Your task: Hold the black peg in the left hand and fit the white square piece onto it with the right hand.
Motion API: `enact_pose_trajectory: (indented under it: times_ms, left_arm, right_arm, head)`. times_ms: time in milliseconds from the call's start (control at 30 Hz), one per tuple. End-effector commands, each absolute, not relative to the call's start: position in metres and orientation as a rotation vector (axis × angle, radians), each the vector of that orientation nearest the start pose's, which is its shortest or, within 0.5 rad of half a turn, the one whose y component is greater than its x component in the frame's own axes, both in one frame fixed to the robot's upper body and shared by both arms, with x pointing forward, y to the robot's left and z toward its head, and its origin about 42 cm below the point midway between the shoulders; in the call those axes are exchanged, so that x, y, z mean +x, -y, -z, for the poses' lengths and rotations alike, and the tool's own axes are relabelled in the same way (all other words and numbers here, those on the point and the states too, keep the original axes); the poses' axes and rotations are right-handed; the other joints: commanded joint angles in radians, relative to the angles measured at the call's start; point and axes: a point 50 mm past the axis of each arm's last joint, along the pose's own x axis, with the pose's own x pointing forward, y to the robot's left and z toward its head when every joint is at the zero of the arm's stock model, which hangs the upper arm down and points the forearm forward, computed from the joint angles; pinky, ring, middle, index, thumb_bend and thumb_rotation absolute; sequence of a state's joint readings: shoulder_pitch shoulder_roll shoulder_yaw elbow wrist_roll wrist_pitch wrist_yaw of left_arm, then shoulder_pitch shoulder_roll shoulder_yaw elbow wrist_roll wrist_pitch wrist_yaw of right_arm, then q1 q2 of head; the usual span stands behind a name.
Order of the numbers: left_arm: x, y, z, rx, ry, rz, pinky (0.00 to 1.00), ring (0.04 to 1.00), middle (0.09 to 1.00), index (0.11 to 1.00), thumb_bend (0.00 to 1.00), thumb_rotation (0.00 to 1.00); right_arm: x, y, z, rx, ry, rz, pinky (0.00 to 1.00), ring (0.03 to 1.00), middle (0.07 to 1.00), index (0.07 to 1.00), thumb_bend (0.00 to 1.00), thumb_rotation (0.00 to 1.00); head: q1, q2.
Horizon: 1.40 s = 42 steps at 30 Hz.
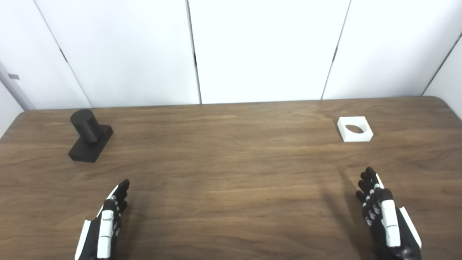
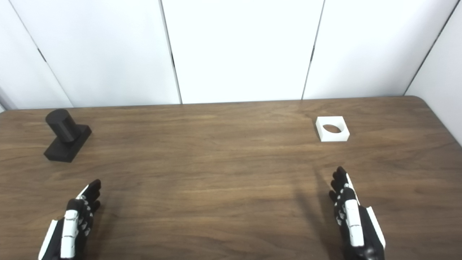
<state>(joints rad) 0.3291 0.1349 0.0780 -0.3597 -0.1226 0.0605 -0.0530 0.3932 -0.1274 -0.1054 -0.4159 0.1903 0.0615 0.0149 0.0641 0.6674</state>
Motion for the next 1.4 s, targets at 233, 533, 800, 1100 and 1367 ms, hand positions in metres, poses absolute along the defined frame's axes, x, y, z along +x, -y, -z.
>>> enact_pose_trajectory:
  times_ms: [233,533,800,1100,1367]
  left_arm:
    - [0.175,-0.255,-0.12,0.018,0.053,-0.064,0.96,0.944,0.931,0.903,0.63,0.97]
    - [0.176,-0.245,-0.115,0.025,0.04,-0.059,0.97,0.962,0.961,0.931,0.62,0.99]
    - [0.175,-0.239,-0.113,0.025,0.028,-0.079,0.96,0.954,0.949,0.921,0.64,0.99]
    - [0.175,-0.235,-0.111,0.029,0.023,-0.083,0.98,0.957,0.951,0.919,0.63,1.0]
    - [0.174,-0.234,-0.114,0.031,0.018,-0.083,0.98,0.958,0.954,0.924,0.61,1.0]
  right_arm:
    - [0.153,0.295,-0.135,0.037,0.053,0.126,1.0,1.0,1.0,1.0,0.51,1.0]
    - [0.156,0.299,-0.131,0.046,0.042,0.121,1.0,1.0,0.996,0.998,0.67,1.0]
    - [0.155,0.299,-0.129,0.061,0.025,0.131,1.0,0.998,0.955,0.959,0.64,1.0]
    - [0.156,0.301,-0.127,0.062,0.023,0.132,1.0,0.978,0.93,0.95,0.63,1.0]
    - [0.156,0.303,-0.128,0.067,0.026,0.126,1.0,0.978,0.926,0.937,0.64,1.0]
  head:
    - [0.172,-0.066]
    - [0.228,-0.105]
    - [0.246,-0.125]
    - [0.26,-0.136]
    - [0.247,-0.126]
